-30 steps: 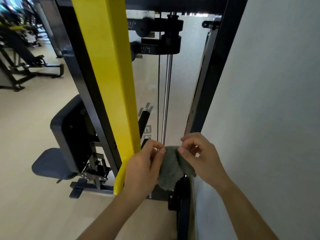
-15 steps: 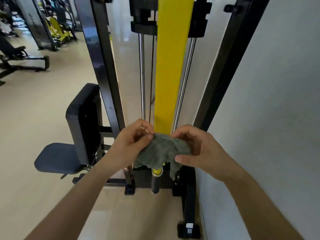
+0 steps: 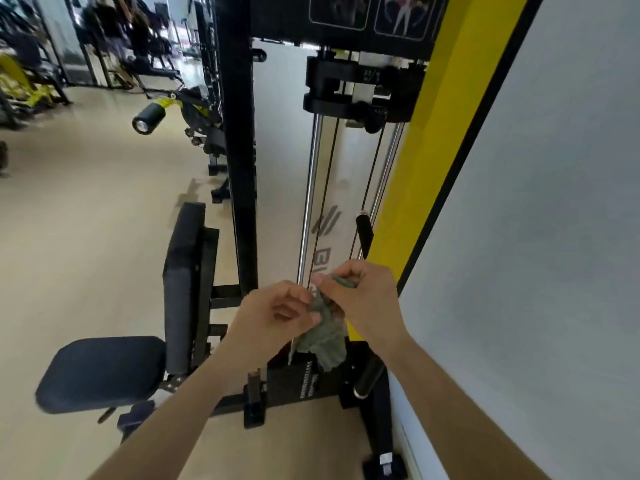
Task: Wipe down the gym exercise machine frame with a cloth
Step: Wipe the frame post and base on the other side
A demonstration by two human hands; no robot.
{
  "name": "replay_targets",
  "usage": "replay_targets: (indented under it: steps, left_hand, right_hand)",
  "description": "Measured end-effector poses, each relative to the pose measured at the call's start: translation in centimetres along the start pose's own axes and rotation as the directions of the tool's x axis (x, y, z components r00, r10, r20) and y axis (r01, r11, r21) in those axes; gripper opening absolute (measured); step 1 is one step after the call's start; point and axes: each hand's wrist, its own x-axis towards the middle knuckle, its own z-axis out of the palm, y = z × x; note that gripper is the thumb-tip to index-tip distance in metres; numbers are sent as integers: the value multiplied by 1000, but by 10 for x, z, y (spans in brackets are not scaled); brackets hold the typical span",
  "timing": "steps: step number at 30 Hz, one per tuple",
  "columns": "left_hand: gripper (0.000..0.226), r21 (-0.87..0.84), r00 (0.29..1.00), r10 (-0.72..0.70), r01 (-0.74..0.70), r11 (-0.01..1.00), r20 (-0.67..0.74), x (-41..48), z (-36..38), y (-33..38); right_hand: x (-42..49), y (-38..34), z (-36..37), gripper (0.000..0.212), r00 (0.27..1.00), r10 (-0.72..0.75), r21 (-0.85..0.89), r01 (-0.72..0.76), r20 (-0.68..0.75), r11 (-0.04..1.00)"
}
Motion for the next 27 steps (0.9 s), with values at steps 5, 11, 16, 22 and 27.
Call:
replay_targets:
  steps: [5,11,16,22,27]
  left_hand:
    - [6,36,1000,-5,5,999,4,18,-33,1]
    - [6,-206,982,-182,169,964,-48,39,-60,9]
    - [10,-245,945,-281,236,940,-166,65,-78,18]
    - [4,-36,937,-230,228,973,-265,113,-99,51]
    - [16,125,956,-184,216,968,-229,162,-123,90]
  right_hand:
    - [18,-11,16,21,996,73,39,-75,49,996]
    - [45,-16,24,16,990,66,89,-77,124,993]
    - [74,-17,29,20,975,48,43,-59,216,997]
    - [117,-26,33,14,980,-69,11,68,188,998]
    - [152,-46,35,17,972,-131,-94,152,196,984]
